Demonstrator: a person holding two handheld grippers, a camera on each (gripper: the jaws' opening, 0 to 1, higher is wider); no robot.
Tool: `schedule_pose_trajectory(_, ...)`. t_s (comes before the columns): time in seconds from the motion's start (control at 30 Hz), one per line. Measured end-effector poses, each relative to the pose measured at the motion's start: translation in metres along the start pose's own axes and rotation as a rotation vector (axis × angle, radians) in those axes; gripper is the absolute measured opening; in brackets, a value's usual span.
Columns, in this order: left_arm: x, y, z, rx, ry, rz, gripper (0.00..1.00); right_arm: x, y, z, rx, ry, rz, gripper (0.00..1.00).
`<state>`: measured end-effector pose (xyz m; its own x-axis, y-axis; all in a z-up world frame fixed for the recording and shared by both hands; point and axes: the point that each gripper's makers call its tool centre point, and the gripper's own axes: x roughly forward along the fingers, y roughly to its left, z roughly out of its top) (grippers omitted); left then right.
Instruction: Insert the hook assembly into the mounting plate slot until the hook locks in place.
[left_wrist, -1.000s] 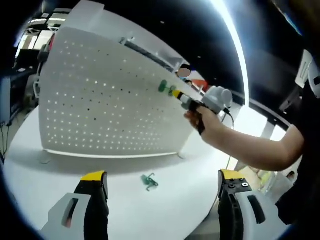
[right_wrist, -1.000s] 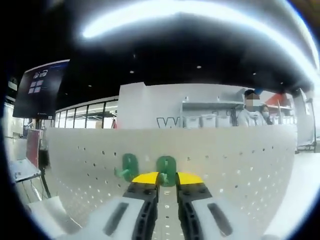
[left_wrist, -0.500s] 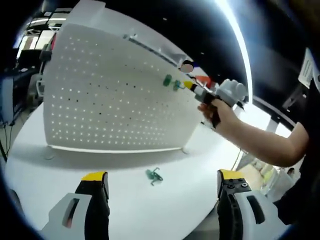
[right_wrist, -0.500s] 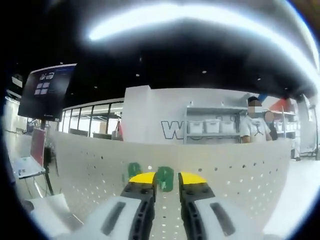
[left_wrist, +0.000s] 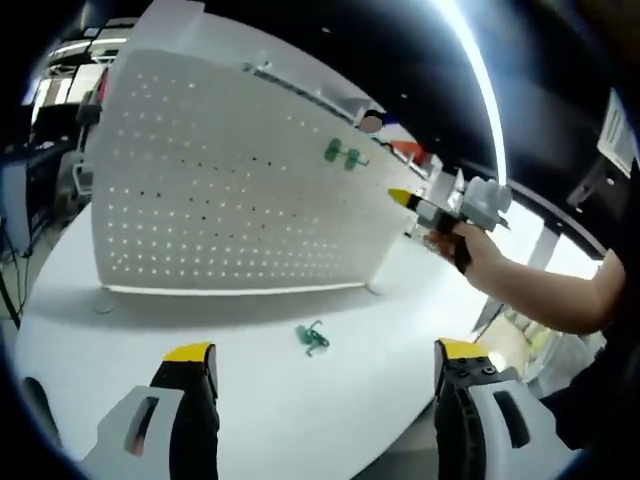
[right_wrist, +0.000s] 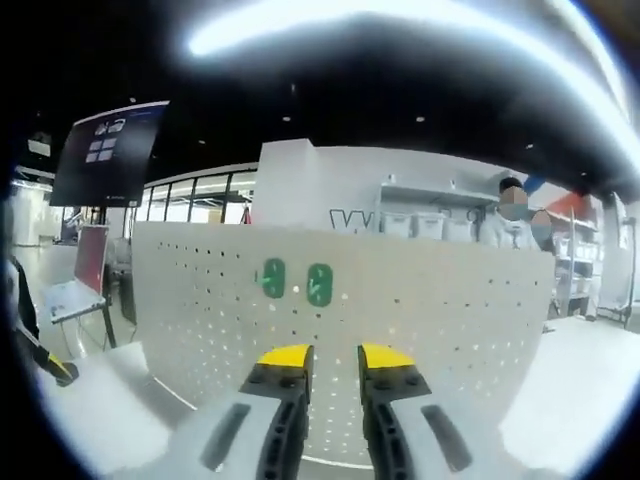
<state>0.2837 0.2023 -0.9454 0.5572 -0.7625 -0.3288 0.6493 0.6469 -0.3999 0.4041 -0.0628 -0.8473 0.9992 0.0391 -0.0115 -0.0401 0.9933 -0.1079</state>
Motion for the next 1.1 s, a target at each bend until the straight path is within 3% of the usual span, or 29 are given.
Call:
schedule_pose_trajectory(0.13,-0.001,-0.001,-0.002,0.003,0.007,-0.003,0.90,-0.012,0.012,-0.014,0.048,0.030,0.066,0.15)
schedule_pose_trajectory(0.4,-0.004,-0.001,-0.007,0.002,0.020,0.005,0.89,-0.038,0.039,-0.053,-0.040,0.138,0.178,0.15)
schedule_pose_trajectory(0.57,-0.009,0.004,-0.012,0.007,0.029,0.030,0.90,-0.054,0.049,-0.081,-0.040,0.218,0.215,0.15)
schedule_pose_trajectory(0.9,-0.016,0.004,-0.019,0.039,0.062,0.061,0.90,-0.084,0.074,-0.110,-0.035,0.309,0.290,0.17)
schedule_pose_trajectory(0.93,-0.017,0.004,-0.020,0.043,0.065,0.062,0.90,-0.089,0.079,-0.114,-0.030,0.331,0.321,0.17)
schedule_pose_trajectory(1.0,-0.019,0.003,-0.023,0.044,0.070,0.064,0.90,-0.099,0.091,-0.118,0.105,0.364,0.373,0.17)
schedule_pose_trajectory(1.03,-0.020,0.003,-0.025,0.043,0.073,0.065,0.90,-0.102,0.091,-0.118,0.128,0.368,0.374,0.17)
schedule_pose_trajectory(1.1,-0.023,0.002,-0.029,0.035,0.080,0.068,0.90,-0.109,0.089,-0.124,0.091,0.382,0.371,0.17)
